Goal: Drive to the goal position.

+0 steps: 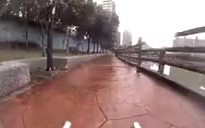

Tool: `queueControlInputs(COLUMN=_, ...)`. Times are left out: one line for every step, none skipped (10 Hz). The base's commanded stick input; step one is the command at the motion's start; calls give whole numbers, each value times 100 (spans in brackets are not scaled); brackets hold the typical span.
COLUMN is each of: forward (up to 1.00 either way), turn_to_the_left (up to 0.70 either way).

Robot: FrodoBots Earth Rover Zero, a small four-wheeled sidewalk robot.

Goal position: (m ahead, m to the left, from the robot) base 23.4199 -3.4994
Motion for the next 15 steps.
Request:
queueControlInputs(forward=50, turn_to_the_left=0)
queueControlInputs(forward=50, turn_to_the_left=0)
queueControlInputs(forward=50, turn_to_the_left=0)
queueControlInputs(forward=50, turn_to_the_left=0)
queueControlInputs(forward=50, turn_to_the_left=0)
queueControlInputs(forward=50, turn_to_the_left=0)
queueControlInputs(forward=50, turn_to_the_left=0)
queueControlInputs(forward=50, turn_to_the_left=0)
queueControlInputs(forward=50, turn_to_the_left=0)
queueControlInputs(forward=50, turn_to_the_left=0)
queueControlInputs(forward=50, turn_to_the_left=0)
queueControlInputs(forward=50, turn_to_the_left=0)
queueControlInputs(forward=50, turn_to_the_left=0)
queueControlInputs(forward=50, turn_to_the_left=0)
queueControlInputs(forward=50, turn_to_the_left=0)
